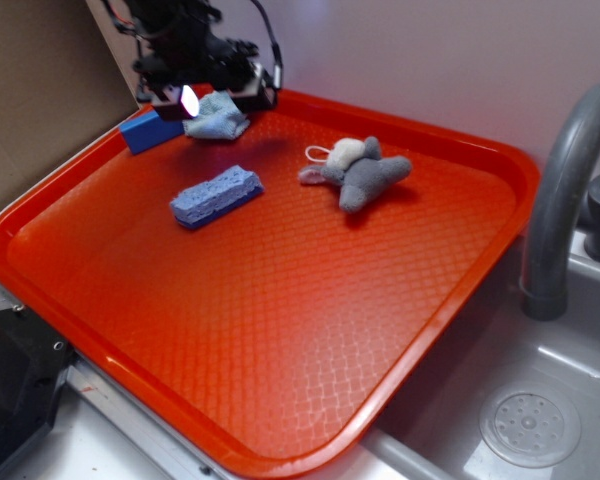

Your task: Grab the blue cloth.

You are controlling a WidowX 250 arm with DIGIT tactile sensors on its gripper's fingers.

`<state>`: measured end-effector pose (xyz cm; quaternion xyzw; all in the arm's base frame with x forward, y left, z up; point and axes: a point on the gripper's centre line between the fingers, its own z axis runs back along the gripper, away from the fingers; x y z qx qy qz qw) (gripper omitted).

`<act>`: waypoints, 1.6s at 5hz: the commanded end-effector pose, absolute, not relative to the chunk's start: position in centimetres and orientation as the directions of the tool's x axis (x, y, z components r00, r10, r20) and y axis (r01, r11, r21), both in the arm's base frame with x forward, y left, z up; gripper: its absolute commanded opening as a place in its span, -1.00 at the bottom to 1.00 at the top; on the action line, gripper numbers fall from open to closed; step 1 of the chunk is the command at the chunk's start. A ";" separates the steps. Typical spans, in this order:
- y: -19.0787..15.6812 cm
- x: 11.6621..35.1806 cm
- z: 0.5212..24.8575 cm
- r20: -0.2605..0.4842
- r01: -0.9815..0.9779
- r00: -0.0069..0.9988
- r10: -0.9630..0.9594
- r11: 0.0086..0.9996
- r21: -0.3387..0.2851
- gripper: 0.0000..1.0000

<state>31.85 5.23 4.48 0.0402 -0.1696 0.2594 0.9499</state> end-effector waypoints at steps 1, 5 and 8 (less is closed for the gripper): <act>7.0 34.7 3.7 0.338 -0.514 0.809 0.481 0.857 0.010 1.00; 13.1 34.1 4.1 0.330 -0.629 0.734 0.593 0.778 0.000 -1.00; 13.6 33.8 3.9 0.331 -0.640 0.729 0.599 0.768 0.021 -1.00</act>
